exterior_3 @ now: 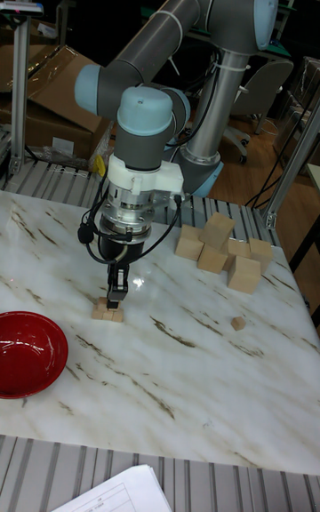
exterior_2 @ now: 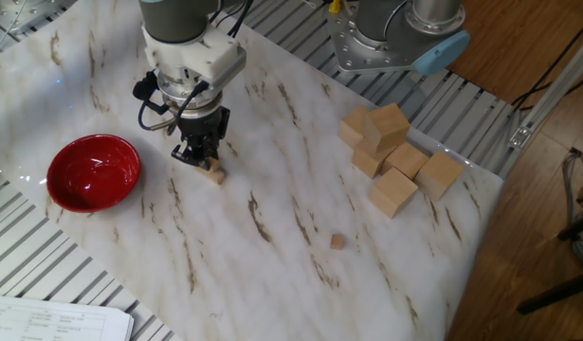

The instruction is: Stack the blocks into a pyramid shape

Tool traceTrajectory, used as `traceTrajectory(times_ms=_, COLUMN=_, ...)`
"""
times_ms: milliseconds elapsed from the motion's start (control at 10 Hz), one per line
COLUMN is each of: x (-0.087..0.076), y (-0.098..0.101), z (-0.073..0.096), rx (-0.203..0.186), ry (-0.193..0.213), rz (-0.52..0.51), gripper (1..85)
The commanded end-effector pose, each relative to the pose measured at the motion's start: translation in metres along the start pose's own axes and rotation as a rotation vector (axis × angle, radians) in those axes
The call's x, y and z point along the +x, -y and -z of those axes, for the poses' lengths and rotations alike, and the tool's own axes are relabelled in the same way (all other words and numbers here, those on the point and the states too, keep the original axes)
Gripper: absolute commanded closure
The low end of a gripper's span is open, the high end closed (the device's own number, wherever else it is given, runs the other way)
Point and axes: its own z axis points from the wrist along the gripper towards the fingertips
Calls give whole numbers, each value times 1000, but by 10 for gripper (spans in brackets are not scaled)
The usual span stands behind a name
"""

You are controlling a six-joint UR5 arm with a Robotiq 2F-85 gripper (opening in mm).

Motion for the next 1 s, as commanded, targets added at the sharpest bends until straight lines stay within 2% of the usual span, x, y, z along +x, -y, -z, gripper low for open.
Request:
traceTrajectory(times_ms=0, x=0, y=-3, z=2, rx=3, ry=7, rz=-8, gripper=787)
traceTrajectory(times_ms=200, x=2, y=-4, z=0, rx=3, ry=6, rz=-5, gripper=787)
traceTrajectory(times_ms=900, x=-4, y=4, z=2, rx=13, ry=14, rz=-4, gripper=780)
